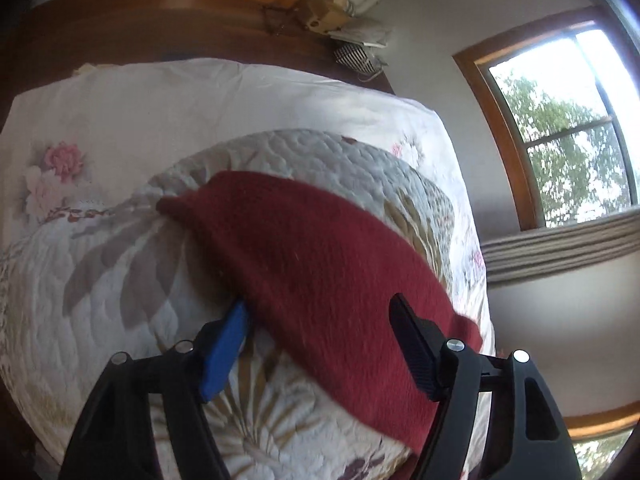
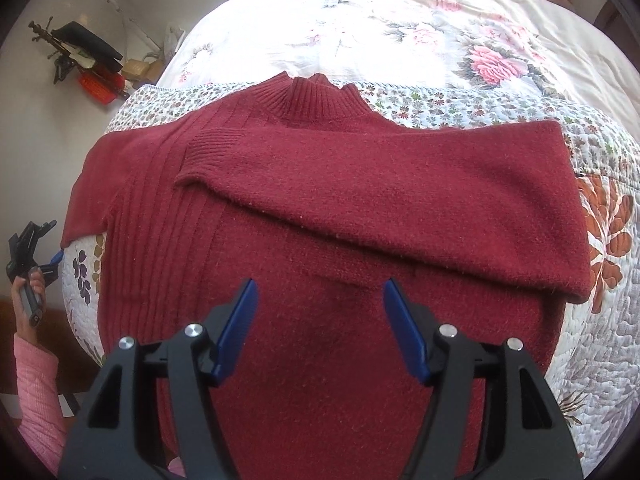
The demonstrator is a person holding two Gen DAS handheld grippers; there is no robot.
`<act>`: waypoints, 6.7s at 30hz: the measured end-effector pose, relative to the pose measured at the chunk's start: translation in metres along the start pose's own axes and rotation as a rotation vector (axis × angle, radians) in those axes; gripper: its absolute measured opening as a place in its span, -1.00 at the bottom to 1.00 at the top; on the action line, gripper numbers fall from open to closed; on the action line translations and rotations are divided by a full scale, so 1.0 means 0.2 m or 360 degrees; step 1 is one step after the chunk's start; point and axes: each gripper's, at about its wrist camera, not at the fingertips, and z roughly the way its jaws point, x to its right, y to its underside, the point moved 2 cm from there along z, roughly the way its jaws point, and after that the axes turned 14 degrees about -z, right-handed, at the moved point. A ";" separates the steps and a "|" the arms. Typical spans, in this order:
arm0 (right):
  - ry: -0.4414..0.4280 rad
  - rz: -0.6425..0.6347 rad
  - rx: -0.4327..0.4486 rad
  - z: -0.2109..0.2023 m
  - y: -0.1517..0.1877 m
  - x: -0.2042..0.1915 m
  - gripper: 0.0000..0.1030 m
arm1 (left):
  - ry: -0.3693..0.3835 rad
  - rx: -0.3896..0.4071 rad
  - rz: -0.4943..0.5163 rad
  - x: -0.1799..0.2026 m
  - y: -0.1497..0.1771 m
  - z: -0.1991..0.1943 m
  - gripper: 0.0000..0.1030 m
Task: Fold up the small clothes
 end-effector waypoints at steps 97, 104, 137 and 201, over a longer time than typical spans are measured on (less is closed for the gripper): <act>-0.0446 -0.0157 0.0302 -0.10 -0.52 -0.29 -0.89 | -0.0030 -0.0414 0.1157 0.65 0.86 0.22 -0.06; -0.0213 0.0027 0.0371 -0.28 -0.32 0.13 -0.89 | -0.0074 -0.0462 0.1276 0.73 1.10 0.33 -0.06; -0.0157 0.0228 0.0114 0.08 -0.07 0.30 -0.70 | -0.0267 -0.0557 0.1636 0.71 1.56 0.55 0.06; -0.0499 0.0439 -0.0013 -0.18 1.76 0.03 -0.01 | -0.0127 -0.1240 0.1285 -0.81 1.45 -0.15 -0.28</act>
